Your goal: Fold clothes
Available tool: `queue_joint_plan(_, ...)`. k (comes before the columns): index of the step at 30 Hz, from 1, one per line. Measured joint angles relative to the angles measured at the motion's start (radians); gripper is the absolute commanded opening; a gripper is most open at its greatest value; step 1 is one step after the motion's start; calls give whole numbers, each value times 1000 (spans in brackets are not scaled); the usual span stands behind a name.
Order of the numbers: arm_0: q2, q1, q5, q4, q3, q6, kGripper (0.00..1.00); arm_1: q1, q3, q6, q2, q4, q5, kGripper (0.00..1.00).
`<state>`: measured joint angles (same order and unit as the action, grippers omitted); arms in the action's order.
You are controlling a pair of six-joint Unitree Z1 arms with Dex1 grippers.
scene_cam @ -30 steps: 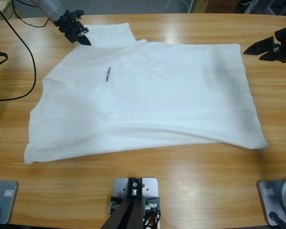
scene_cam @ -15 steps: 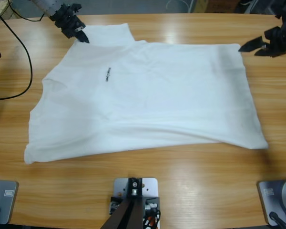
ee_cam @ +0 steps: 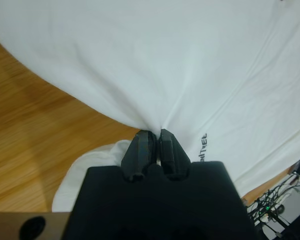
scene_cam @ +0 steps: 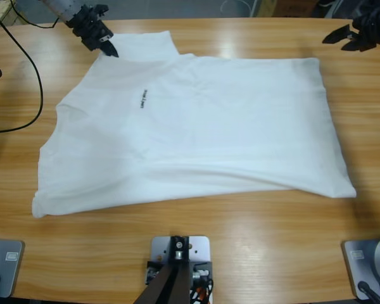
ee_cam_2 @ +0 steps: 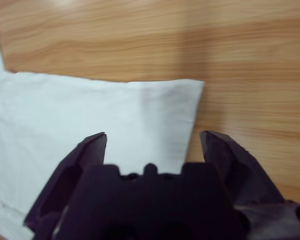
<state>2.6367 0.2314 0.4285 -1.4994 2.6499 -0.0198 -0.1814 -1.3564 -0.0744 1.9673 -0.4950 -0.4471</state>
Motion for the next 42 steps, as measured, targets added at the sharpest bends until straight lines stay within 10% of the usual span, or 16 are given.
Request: queue_joint_plan(42, 0, -6, 0, 0, 0, 5, 0, 42, -113, -9, 201, -22, 5, 770)
